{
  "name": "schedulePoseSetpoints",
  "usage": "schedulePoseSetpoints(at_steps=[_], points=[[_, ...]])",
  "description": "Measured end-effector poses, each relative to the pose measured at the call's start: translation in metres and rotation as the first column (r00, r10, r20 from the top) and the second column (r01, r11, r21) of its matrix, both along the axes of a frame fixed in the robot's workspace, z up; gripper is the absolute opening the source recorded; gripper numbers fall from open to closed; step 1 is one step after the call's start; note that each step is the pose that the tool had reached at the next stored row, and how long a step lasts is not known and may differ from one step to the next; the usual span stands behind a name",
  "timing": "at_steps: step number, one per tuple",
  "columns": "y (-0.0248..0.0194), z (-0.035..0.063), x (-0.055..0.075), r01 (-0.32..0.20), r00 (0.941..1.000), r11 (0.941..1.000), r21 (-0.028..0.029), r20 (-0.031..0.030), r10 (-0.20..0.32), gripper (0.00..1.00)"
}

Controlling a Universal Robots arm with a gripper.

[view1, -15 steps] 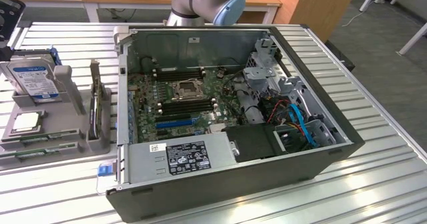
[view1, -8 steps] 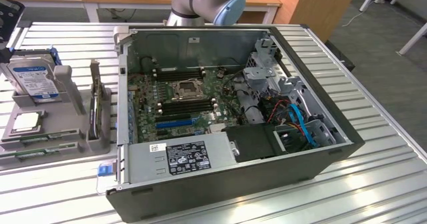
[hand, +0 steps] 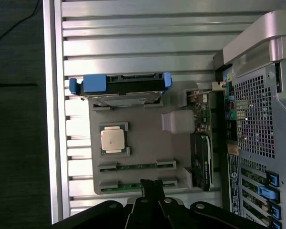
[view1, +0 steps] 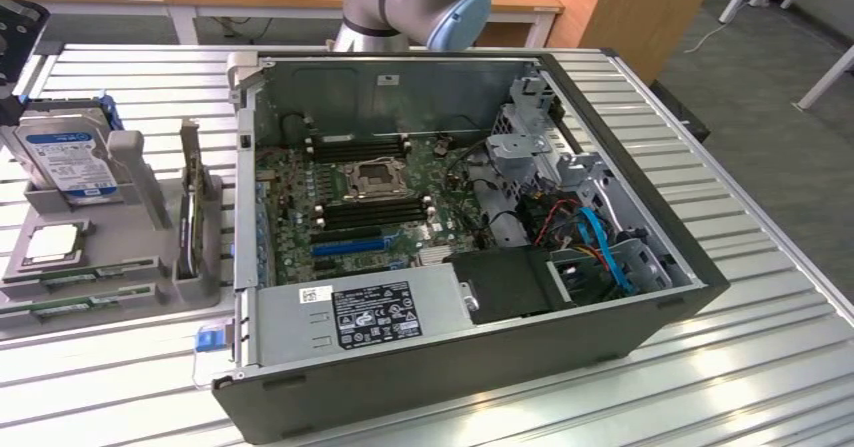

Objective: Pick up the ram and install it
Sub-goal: 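Pick up the ram and move it above insertion slot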

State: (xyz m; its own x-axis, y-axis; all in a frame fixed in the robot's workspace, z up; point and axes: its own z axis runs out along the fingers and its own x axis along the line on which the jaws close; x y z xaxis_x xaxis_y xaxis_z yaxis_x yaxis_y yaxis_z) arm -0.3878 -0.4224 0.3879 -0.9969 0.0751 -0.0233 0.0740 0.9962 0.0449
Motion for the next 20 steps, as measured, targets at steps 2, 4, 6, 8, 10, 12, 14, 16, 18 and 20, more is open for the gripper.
schedulePoseSetpoints(at_steps=[2,4,6,8,10,12,14,16,18,20], points=[[0.0000,0.0000,0.0000,-0.001,1.0000,1.0000,0.0001,0.0000,0.001,0.10],[0.0000,0.0000,-0.0001,-0.006,1.0000,1.0000,0.0001,0.0000,0.006,0.10],[0.0000,0.0000,-0.0002,-0.018,0.9998,0.9998,0.0000,0.0000,0.018,0.10],[0.0000,0.0000,-0.0003,-0.038,0.9993,0.9993,0.0000,-0.0001,0.038,0.10],[0.0000,0.0001,-0.0004,-0.064,0.9979,0.9979,-0.0002,-0.0002,0.064,0.10],[0.0000,0.0001,-0.0005,-0.094,0.9956,0.9956,-0.0003,-0.0002,0.094,0.10],[0.0000,0.0000,-0.0004,-0.126,0.9920,0.9920,-0.0003,0.0000,0.126,0.10],[0.0000,0.0000,-0.0005,-0.159,0.9873,0.9873,-0.0005,-0.0001,0.159,0.10],[0.0000,0.0000,-0.0005,-0.193,0.9813,0.9813,-0.0007,0.0000,0.193,0.10],[0.0000,0.0000,-0.0005,-0.227,0.9738,0.9738,-0.0010,-0.0001,0.227,0.10]])
